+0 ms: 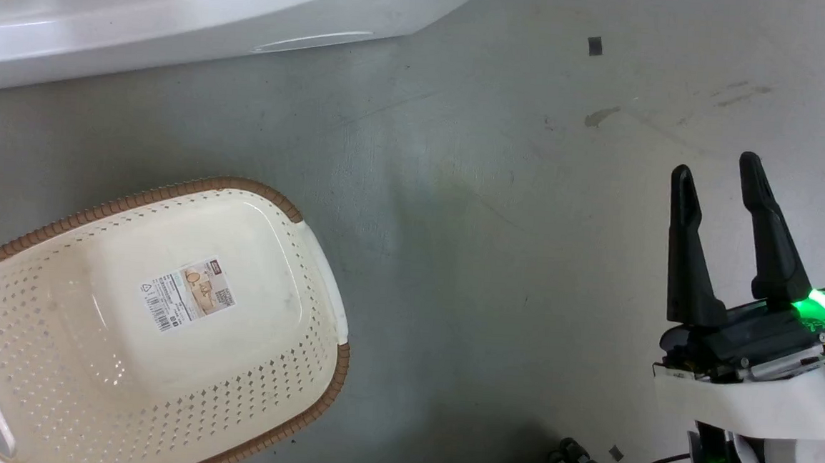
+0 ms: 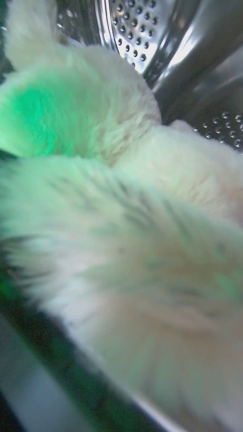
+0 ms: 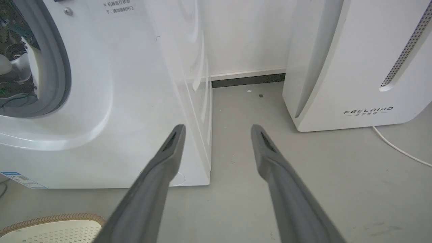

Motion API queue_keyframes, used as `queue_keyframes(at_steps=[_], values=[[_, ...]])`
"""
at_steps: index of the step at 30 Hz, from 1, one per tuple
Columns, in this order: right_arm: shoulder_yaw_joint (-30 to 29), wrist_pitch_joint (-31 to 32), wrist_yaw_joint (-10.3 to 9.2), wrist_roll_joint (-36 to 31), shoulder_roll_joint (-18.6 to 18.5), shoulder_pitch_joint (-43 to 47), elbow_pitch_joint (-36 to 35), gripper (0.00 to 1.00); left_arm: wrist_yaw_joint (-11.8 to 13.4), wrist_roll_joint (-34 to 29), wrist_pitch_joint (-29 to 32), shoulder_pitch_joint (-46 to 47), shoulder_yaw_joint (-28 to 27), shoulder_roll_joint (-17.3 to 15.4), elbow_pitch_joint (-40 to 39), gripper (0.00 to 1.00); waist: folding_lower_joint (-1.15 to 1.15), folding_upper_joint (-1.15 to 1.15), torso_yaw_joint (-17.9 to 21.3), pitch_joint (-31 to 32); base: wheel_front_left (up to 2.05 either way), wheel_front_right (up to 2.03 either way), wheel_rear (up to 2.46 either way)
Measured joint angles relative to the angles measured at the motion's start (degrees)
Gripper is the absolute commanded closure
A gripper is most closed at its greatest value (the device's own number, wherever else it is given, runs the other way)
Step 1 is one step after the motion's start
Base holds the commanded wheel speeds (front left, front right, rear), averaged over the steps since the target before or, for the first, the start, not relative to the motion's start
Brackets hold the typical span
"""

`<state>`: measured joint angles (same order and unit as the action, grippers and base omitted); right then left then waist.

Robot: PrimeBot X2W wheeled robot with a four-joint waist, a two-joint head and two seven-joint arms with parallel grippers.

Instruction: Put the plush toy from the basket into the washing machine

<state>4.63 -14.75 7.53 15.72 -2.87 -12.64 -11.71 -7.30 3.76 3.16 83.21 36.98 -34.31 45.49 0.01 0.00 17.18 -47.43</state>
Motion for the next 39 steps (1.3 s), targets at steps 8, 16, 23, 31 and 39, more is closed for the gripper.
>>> queue_keyframes(at_steps=[8,16,23,31,39], values=[[0.02,0.00,0.00,-0.01,0.00,-0.25,0.23,0.00,-0.03,8.64,-1.69,3.31,9.54,-2.15,3.35,1.00,0.00,0.00,-0.42,0.71,0.00,0.00,0.00],[-0.81,0.01,0.00,-1.44,0.01,-0.33,1.42,0.00,0.63,12.84,-8.39,1.68,9.46,-0.43,8.87,0.00,0.00,0.00,-1.87,5.16,0.00,0.00,0.00],[-1.96,0.00,0.00,-4.38,0.01,0.15,3.71,0.00,2.42,17.47,-15.24,-7.28,7.64,5.47,12.40,0.00,-0.01,0.00,-4.03,12.87,0.00,0.00,0.00],[-2.97,0.00,0.00,-6.79,0.00,3.96,5.90,0.00,5.47,22.37,-17.84,-19.75,3.08,10.56,7.01,0.00,-0.01,0.00,-7.45,23.61,0.00,0.00,0.00],[-3.54,0.00,0.00,-7.65,0.00,7.89,7.15,0.00,11.20,23.63,-17.85,-38.15,-6.20,11.43,-12.59,0.00,-0.02,0.00,-11.47,32.90,0.00,0.00,0.00]])
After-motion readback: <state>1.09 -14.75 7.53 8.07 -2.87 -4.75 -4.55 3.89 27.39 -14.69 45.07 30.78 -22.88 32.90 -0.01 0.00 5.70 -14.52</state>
